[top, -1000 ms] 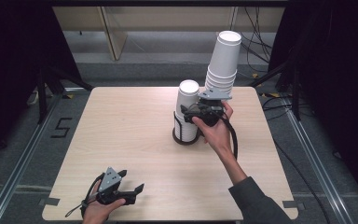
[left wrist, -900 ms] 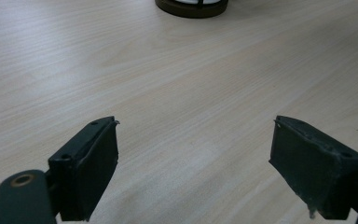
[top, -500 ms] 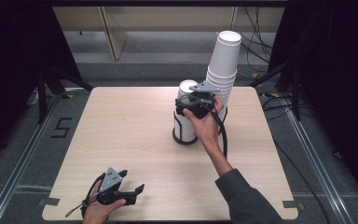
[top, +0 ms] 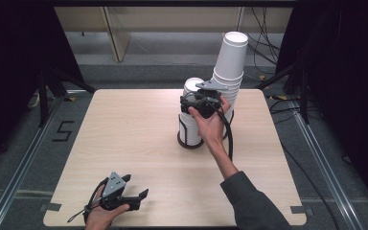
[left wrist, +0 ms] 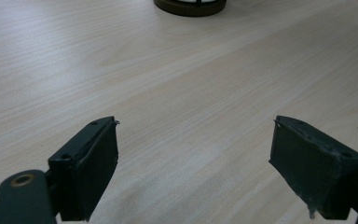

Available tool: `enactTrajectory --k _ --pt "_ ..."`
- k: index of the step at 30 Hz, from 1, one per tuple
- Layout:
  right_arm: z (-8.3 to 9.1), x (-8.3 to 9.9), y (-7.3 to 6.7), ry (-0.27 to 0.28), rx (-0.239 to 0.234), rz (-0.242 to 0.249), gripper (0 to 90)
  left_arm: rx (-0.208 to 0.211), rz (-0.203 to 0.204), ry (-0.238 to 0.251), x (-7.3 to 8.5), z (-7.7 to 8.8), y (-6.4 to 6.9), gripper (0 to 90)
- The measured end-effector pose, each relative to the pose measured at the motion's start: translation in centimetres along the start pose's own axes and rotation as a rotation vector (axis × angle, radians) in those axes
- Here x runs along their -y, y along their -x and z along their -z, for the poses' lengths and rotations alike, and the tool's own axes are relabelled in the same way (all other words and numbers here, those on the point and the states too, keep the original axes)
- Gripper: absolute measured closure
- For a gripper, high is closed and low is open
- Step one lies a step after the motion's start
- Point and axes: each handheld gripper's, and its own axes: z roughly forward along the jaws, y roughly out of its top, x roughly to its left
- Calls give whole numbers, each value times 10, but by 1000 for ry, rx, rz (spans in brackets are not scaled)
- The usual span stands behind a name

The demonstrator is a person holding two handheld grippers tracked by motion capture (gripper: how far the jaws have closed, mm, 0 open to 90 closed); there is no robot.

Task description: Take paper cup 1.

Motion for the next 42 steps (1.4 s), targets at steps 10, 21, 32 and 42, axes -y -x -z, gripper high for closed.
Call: enactTrajectory --k 10,21,32,42 --pt "26 -32 -1 84 -26 5 190 4 -9 -15 0 0 0 147" --pt "50 -54 -8 129 -69 35 191 1 -9 -16 0 0 0 147" --pt "79 -54 -14 156 -144 58 192 3 1 -12 0 -1 0 147" --pt "108 -20 -28 135 -301 85 192 -4 1 -13 0 0 -1 147"
